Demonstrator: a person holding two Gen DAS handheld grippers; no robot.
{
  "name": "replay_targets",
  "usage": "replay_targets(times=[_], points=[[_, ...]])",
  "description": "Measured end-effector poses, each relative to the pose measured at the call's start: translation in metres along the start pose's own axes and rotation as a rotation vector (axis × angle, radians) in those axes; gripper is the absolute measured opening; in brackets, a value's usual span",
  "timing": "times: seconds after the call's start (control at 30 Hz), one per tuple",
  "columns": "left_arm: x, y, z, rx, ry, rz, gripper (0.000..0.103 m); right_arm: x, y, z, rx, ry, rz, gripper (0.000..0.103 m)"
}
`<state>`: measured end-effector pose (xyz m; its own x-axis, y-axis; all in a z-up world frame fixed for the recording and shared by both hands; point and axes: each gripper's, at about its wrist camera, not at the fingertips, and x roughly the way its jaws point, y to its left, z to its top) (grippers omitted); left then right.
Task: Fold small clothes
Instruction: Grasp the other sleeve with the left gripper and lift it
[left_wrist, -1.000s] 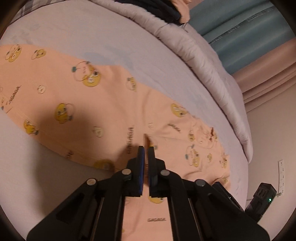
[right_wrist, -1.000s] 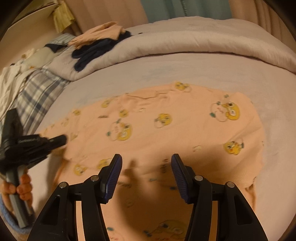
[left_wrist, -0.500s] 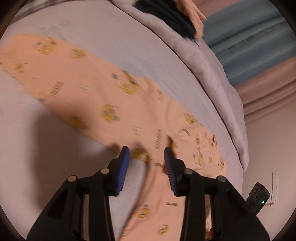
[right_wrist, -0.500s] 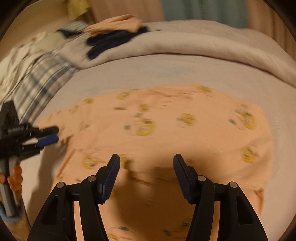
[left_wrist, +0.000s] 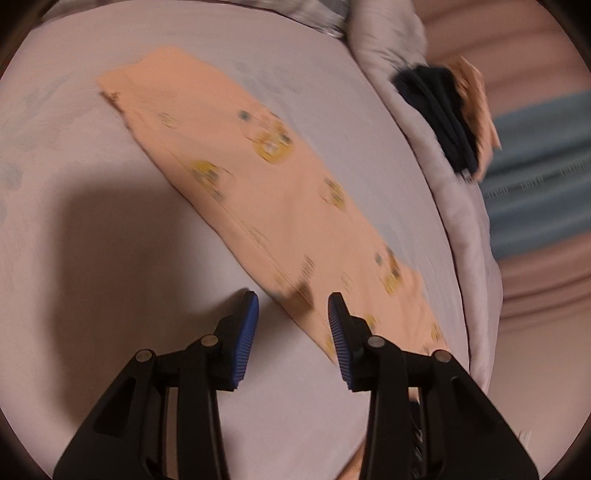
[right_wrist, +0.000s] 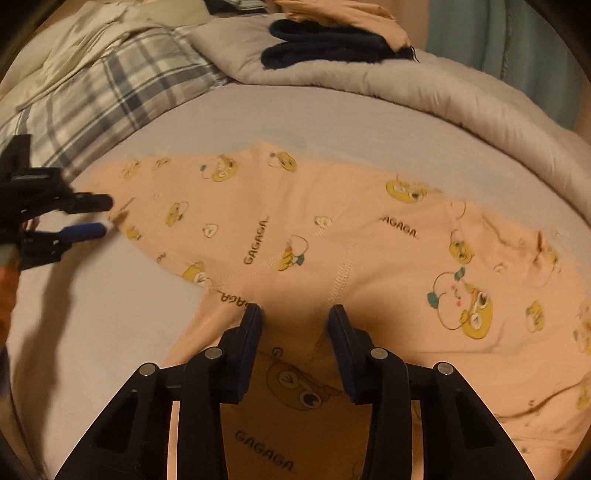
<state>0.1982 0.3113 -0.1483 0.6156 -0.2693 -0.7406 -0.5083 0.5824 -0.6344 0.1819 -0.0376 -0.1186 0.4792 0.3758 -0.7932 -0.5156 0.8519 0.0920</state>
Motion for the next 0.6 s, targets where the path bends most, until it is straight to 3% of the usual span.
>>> replay_targets(times=[0.07, 0.27, 0.4, 0.6], points=[[-0.001, 0.009, 0.011, -0.042, -0.023, -0.023, 0.038, -0.019, -0.008, -0.001, 0.039, -0.038, 0.069, 0.041], [-0.008, 0.023, 0.043, -0.12, -0.132, -0.007, 0.038, -0.052, -0.024, -0.006, 0.075, -0.085, 0.08, 0.041], [-0.013, 0.04, 0.059, -0.202, -0.186, -0.028, 0.038, -0.063, -0.036, -0.013, 0.098, -0.096, 0.062, 0.041], [-0.028, 0.051, 0.075, -0.244, -0.252, 0.029, 0.034, -0.062, -0.053, -0.02, 0.154, -0.083, 0.017, 0.041]])
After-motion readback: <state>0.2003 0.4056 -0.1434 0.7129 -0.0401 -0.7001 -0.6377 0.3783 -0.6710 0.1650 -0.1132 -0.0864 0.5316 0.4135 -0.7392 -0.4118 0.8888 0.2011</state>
